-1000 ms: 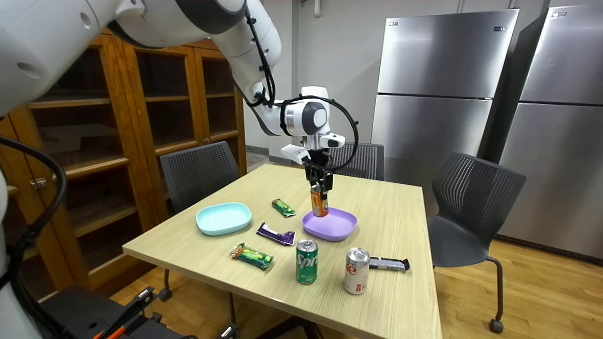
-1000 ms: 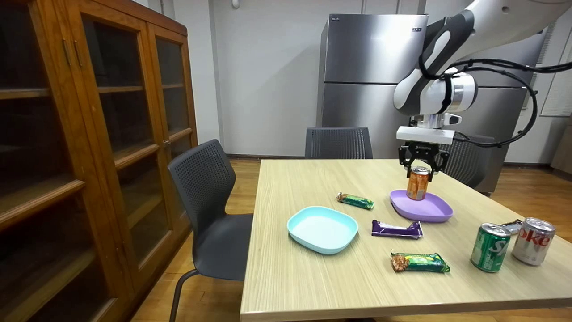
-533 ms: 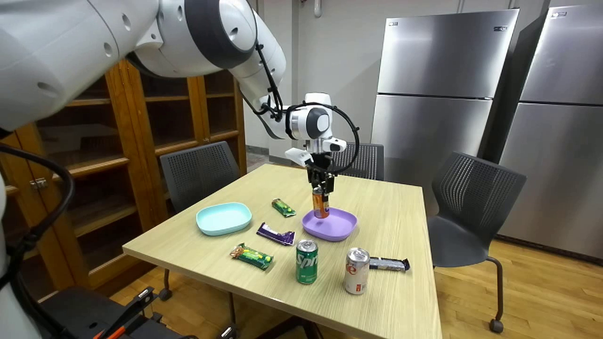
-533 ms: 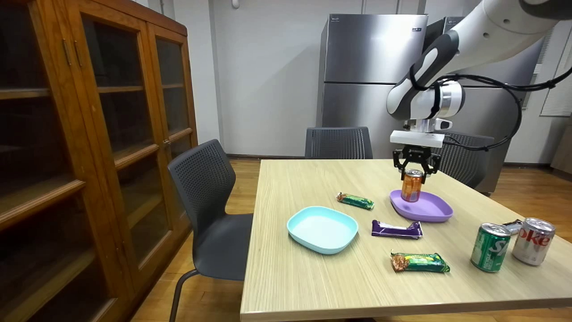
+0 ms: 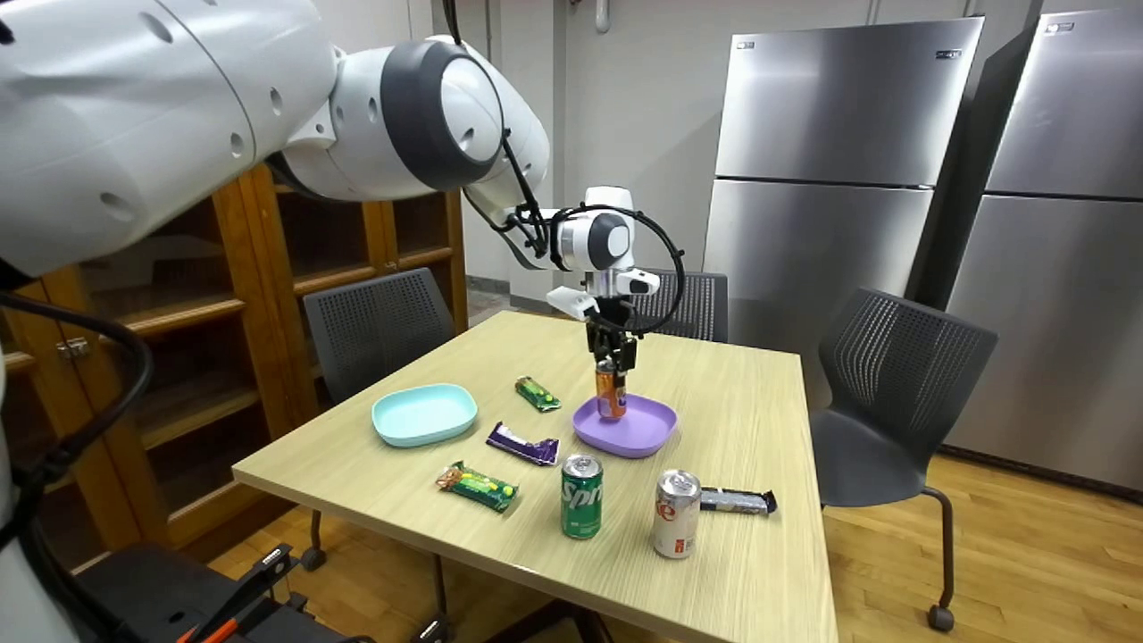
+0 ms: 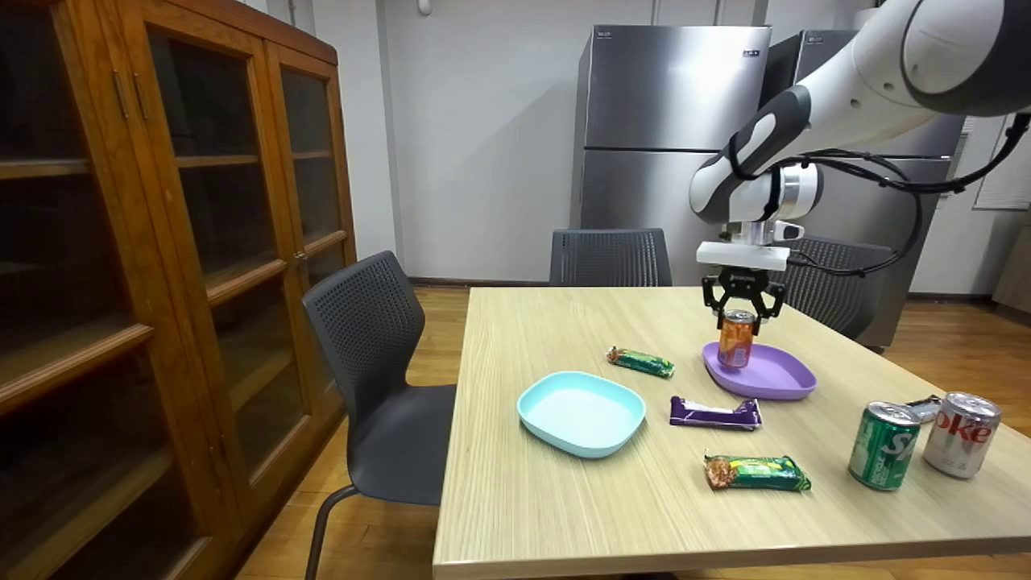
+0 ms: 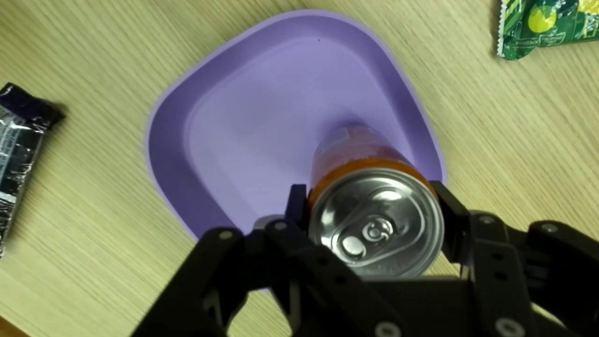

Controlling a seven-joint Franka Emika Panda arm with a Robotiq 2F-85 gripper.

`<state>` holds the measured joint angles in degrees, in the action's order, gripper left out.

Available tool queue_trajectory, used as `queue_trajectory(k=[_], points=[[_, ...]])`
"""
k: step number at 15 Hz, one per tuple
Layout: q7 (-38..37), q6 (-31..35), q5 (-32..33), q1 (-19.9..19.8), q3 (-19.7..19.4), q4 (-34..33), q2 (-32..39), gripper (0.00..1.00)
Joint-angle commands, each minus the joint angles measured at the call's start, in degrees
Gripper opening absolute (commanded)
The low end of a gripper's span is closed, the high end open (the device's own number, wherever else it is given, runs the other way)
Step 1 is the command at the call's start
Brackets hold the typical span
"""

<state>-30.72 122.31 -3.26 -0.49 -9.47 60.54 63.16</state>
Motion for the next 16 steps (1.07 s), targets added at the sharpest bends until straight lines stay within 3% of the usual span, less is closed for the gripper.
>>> queue_trajectory(k=[1,2,3,5,6,12,16], points=[[-0.6,-5.0,-0.9,-1.3,0.9,-8.5,4.3,0.39],[-0.5,-5.8,-0.9,-1.4,1.0,-9.5,4.8,0.39],[-0.3,-6.5,-0.9,-1.5,1.1,-10.3,5.1,0.8],[-0.1,-7.0,-0.9,-1.7,1.2,-11.0,5.0,0.96],[-0.2,-7.0,-0.8,-1.7,1.1,-10.9,4.5,1.0],[0.9,-5.8,-0.7,-1.6,0.4,-4.8,-3.1,1.0],[2.4,-3.6,0.0,-0.8,0.2,4.6,-11.1,1.0]])
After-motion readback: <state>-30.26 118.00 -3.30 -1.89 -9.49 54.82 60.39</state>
